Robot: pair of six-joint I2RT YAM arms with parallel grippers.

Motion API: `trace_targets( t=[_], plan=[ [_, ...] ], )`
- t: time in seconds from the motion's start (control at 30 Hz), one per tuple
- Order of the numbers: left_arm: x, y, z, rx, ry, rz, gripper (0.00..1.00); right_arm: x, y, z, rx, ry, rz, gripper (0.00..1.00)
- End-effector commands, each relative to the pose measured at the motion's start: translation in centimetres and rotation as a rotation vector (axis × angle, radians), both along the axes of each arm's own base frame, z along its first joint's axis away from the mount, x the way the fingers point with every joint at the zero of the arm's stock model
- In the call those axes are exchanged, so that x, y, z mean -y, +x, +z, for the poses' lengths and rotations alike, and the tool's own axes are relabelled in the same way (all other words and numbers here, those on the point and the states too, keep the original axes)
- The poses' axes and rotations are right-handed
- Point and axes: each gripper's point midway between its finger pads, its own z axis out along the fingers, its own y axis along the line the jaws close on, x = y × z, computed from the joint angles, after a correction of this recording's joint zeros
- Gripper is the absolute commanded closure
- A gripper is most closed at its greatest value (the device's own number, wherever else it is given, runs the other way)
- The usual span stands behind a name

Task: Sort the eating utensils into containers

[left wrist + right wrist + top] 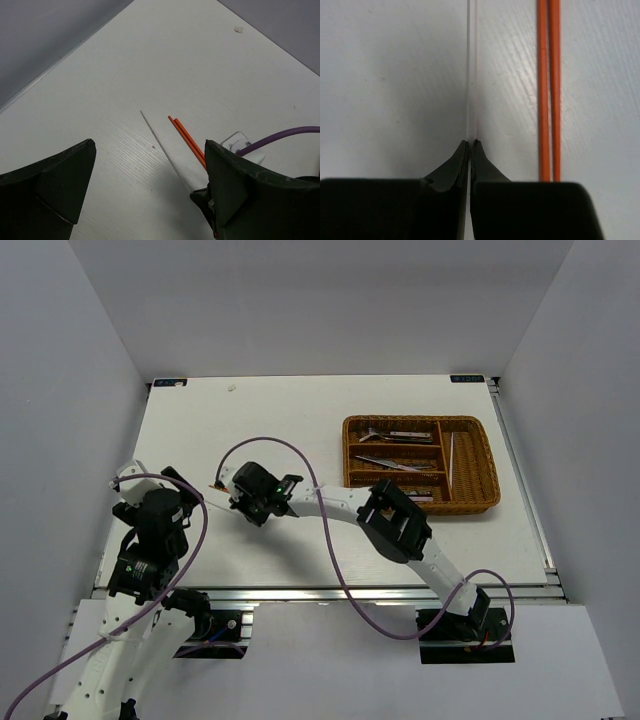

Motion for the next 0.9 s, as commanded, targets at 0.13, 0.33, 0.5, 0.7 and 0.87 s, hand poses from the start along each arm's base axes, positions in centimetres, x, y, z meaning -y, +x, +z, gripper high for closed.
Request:
trace_targets(
  t=[0.13,0.33,0.5,0.7,0.87],
  plan=[
    [-0.2,-0.2,0.5,0.01,0.0,0.014,0.02,-1.1,-6.3,5.9,-0.133,0.171,0.12,1.0],
    [-0.6,-0.7,1.0,0.04,-0.008,0.029,0.02,1.4,-4.2,16.0,-0.025,0.376,0.019,1.0],
    [-0.4,-0.6,0.9,0.037,-0.01,0.021,0.02,11.3,3.9,18.8,0.107,0.358,-0.317,1.0],
    [-0.1,-0.5,1.0,0.049,-0.016,-0.001,0.02,34.4,12.6,17.0,0.314,0.071,-0.854,1.0],
    [0.9,-0.2,1.2,0.064,-0.024,-0.065,0.02,50.7,14.3,15.8,0.394,-0.079,-1.216,1.0]
  ],
)
